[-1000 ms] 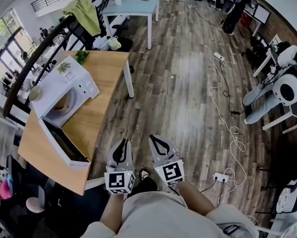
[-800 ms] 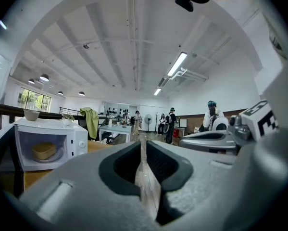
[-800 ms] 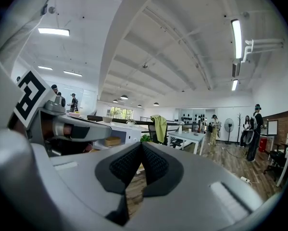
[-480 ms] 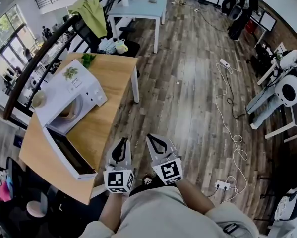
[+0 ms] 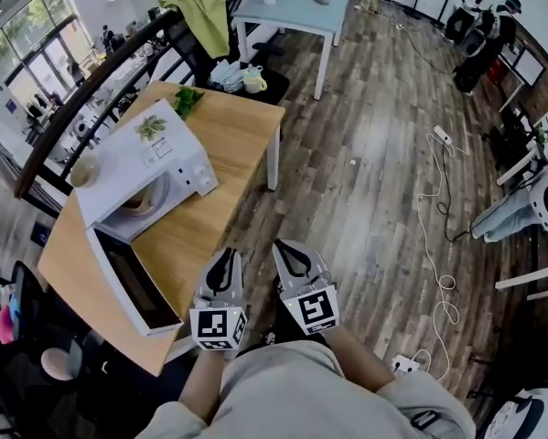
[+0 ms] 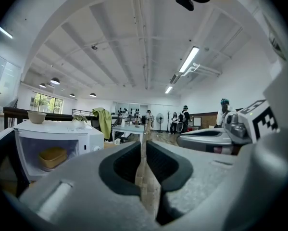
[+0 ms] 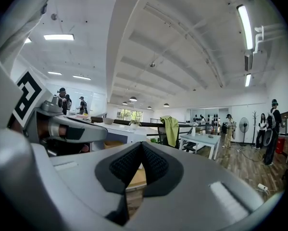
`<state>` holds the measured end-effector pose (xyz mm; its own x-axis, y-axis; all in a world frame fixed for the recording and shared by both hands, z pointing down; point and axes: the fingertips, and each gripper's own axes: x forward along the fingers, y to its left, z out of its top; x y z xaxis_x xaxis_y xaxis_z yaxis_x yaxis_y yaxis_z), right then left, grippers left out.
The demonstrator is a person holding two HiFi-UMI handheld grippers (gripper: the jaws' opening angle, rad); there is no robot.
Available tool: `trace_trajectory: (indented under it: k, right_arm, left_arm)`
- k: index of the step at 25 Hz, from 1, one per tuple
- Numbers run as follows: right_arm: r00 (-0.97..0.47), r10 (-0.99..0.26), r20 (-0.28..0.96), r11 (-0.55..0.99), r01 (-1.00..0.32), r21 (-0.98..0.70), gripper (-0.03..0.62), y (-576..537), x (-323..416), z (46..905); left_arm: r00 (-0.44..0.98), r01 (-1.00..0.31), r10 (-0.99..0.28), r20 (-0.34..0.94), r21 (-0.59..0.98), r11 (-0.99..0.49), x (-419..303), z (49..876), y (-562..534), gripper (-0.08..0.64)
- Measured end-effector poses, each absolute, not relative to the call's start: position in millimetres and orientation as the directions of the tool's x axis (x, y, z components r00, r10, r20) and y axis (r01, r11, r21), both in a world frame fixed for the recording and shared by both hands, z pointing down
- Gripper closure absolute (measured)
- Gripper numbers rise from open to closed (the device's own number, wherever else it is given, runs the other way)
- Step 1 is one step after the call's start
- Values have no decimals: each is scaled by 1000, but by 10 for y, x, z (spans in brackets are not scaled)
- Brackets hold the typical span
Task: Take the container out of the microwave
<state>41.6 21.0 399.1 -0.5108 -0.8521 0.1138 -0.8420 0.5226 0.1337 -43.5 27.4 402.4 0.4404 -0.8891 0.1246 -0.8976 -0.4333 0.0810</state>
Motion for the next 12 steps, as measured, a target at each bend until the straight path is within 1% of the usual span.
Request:
trace_trajectory:
  k: [12]
  right_arm:
    - [-638, -760, 125, 649, -756, 86, 581, -773, 137, 4130]
  left_arm:
    - [298, -954, -939, 173, 67, -291, -693, 4164, -585, 518]
